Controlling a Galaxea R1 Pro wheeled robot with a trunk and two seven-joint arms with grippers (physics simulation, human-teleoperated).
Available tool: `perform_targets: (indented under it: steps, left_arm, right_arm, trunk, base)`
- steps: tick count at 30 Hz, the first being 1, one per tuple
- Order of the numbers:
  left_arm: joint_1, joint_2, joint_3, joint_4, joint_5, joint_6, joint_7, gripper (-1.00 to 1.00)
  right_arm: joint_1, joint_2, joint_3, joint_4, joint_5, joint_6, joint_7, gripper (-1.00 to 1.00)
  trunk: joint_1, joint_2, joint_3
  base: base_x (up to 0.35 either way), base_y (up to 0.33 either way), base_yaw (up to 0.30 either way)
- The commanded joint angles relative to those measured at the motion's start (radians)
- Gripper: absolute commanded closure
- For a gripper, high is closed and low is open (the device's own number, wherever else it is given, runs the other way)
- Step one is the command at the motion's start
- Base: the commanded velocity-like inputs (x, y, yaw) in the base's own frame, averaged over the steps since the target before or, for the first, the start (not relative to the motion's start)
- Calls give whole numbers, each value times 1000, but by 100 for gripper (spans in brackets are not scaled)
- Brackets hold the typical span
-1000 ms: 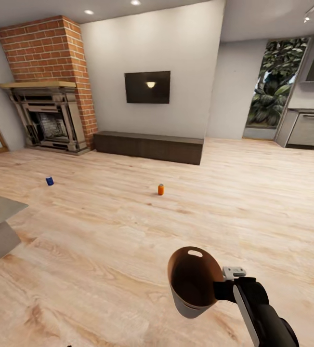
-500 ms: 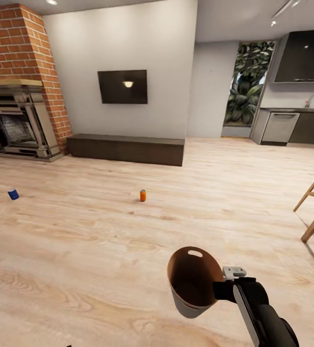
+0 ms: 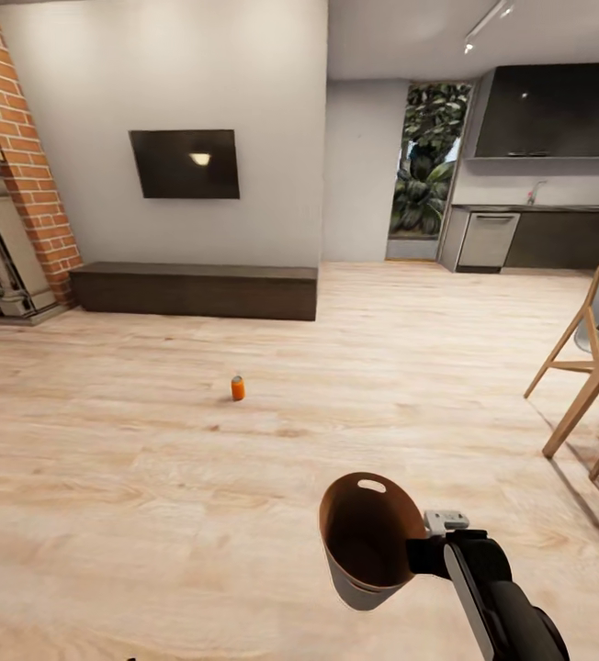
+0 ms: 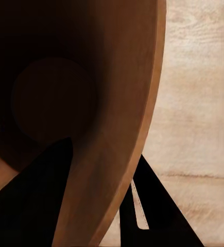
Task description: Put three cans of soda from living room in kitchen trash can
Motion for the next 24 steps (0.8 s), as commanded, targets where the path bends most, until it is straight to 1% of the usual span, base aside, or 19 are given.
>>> perform_targets:
  steps: [1,14,24]
  left_arm:
    - [0,0,0,0,0,0,0,-100]
    - [0,-1,0,0,1,3,-1,-100]
    - [0,-1,1,0,2,3,-2,-100]
  right_arm:
    - [0,0,1,0,-16,0,0,100]
    - [0,3,2,4,-17,-1,0,100]
    - [0,6,3,5,-20,-1,0,100]
  trunk:
    - [0,0,0]
    - [0,0,0]
    - [0,0,0]
  base:
    - [343,0,-237]
    - [343,0,-220]
    - [344,0,-17]
